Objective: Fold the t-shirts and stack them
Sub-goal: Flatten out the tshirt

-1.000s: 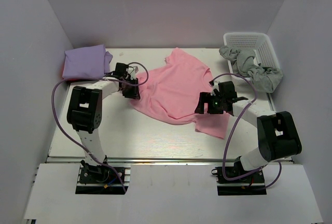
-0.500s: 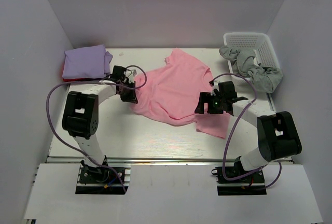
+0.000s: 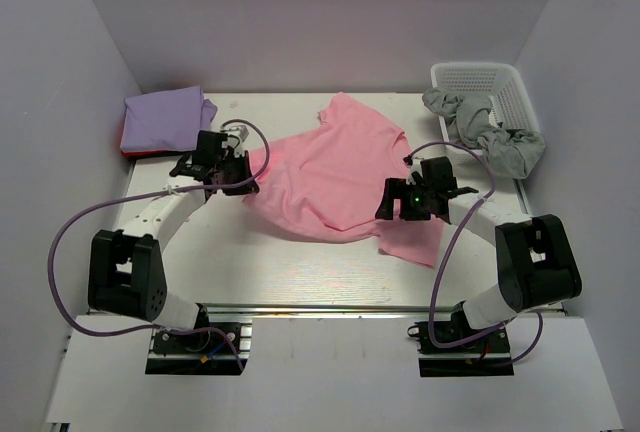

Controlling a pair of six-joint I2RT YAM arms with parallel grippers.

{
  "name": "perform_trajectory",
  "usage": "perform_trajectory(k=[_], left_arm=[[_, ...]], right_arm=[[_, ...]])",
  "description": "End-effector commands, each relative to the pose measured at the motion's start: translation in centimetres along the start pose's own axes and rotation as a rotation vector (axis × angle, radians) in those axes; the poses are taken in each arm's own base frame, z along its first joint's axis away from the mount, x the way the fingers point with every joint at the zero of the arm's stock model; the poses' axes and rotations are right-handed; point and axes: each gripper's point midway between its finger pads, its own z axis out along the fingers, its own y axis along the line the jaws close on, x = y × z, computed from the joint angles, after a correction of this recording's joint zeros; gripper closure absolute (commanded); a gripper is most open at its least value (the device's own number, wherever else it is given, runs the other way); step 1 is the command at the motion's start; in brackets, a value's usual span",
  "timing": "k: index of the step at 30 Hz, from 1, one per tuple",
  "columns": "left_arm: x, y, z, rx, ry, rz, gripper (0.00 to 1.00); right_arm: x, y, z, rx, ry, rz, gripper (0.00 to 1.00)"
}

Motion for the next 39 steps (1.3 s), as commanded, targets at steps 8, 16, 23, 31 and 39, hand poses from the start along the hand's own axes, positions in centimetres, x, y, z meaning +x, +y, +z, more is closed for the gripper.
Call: perform_trajectory(k=[8,16,23,31,39], left_arm=[[4.3,2.3,-0.8,-0.164,0.078,-0.116,0.79],[6.4,2.9,-0.4,-0.183,0.132,-0.152,0.20],[6.8,3.2,0.7,-0.175,0.129,-0.147,0.18],[6.9,2.5,2.2,-0.082,0.120,-0.086,0.21],[8.2,3.1,3.6,-0.079,0.162,-0.068,0.22]], right_arm=[[-0.7,0.6,-0.7,-0.015,-0.050,-0.007,0.10],[-0.3,0.8,-0.6,-0.033,-0.042,-0.004,0.10],[-0.3,0.8,-0.6,-0.032,-0.042,-0.007,0.10],[-0.2,0.7,-0.4,-0.031,-0.038,-0.007,0.10],[-0.7,0.7,-0.3,-0.033,-0.053,-0.015,0.10]])
